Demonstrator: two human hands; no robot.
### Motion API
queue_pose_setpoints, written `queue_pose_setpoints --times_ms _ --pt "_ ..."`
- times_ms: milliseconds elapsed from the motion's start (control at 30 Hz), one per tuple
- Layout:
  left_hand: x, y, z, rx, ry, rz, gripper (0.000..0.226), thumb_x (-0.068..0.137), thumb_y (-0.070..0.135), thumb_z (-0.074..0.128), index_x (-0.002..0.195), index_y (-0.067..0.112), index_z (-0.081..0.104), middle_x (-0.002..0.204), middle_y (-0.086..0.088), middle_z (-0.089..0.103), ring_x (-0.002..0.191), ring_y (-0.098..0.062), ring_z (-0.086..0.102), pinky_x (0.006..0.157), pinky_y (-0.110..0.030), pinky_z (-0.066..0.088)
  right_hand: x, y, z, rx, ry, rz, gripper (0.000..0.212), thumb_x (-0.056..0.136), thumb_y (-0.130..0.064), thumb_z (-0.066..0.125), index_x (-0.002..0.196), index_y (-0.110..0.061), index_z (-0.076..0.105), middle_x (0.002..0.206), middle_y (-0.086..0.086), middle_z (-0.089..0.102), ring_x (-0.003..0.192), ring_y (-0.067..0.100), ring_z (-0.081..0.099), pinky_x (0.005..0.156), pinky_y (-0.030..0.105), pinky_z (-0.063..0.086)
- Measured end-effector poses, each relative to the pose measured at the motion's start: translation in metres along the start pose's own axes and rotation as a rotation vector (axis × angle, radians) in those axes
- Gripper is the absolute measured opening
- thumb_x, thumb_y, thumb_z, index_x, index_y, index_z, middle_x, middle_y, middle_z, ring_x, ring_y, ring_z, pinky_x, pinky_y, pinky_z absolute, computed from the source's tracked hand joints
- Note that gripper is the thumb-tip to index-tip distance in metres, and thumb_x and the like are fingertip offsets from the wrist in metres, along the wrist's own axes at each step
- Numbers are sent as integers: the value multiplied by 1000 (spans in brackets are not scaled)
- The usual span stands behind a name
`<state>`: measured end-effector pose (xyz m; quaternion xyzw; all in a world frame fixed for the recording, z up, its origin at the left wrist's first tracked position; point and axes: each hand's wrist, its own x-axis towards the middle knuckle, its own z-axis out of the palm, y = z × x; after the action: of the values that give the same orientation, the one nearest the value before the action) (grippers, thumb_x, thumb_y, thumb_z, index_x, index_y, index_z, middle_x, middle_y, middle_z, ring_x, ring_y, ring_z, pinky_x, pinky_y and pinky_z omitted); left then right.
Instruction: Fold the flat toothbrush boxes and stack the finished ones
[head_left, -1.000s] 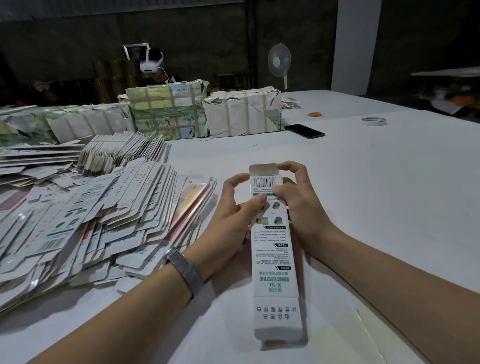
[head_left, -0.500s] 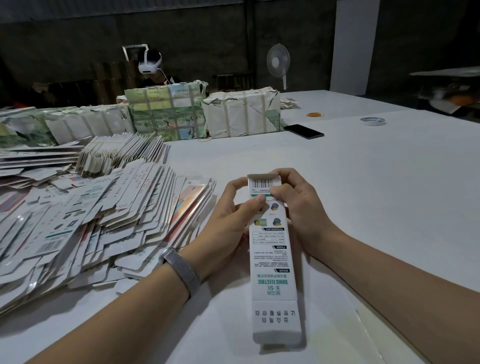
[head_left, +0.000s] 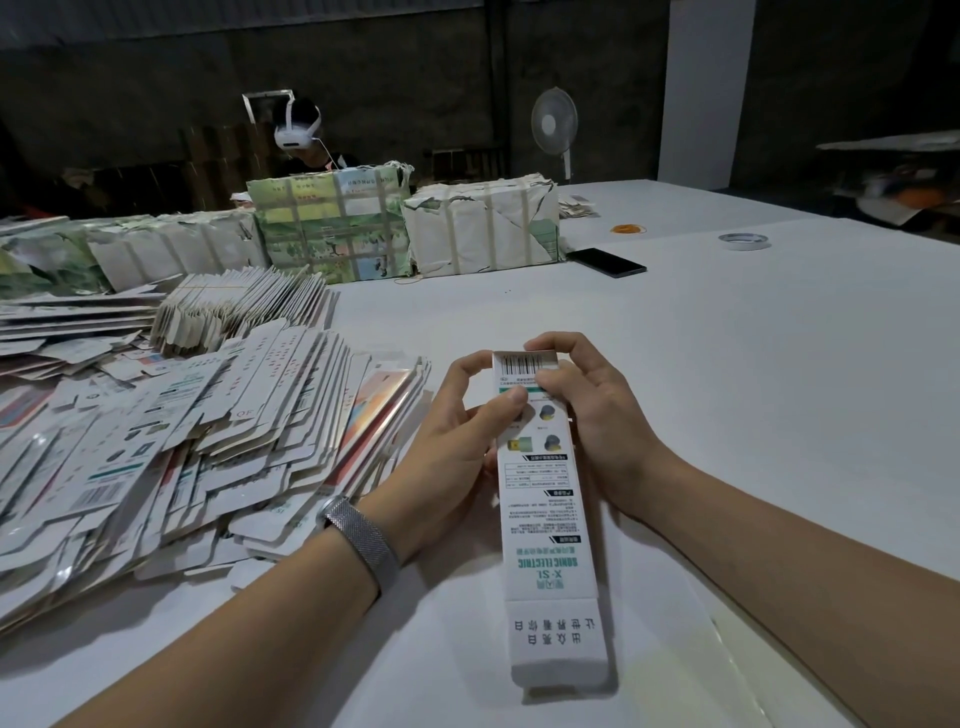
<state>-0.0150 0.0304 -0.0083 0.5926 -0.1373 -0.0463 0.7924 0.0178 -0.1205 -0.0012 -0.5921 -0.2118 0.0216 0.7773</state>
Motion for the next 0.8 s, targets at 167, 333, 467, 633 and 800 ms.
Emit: queue_pose_setpoints --times_ms 167,333,467,633,800 --pt "-1 1 2 60 -55 10 44 86 32 69 125 28 49 99 -19 75 74 -27 73 63 -34 60 1 -1 -5 89 9 19 2 84 -27 65 82 -28 65 81 5 68 63 23 64 63 34 55" --pt "0 -1 1 125 -63 0 46 90 30 63 133 21 46 101 -22 75 74 -28 74 62 -32 59 4 1 -7 65 83 43 14 83 -19 68 72 -24 62 76 11 68 56 24 64 57 34 55" --pt "1 -1 0 166 -74 7 44 93 32 61 135 22 49 101 -19 76 76 -27 74 63 -31 59 4 3 -7 48 114 70 9 75 -20 66 73 -28 67 72 9 69 54 23 63 55 32 54" --pt "2 0 1 172 -56 14 45 95 30 61 137 20 51 98 -17 76 75 -26 72 65 -32 59 5 3 -5 8 129 90 8 74 -24 66 70 -28 71 72 4 71 58 20 66 59 32 56" --pt "2 2 2 202 -66 7 46 95 31 63 137 17 49 93 -16 76 70 -24 73 60 -29 58 6 3 -6 -7 132 111 6 73 -24 69 67 -26 68 69 5 68 56 22 66 59 34 55"
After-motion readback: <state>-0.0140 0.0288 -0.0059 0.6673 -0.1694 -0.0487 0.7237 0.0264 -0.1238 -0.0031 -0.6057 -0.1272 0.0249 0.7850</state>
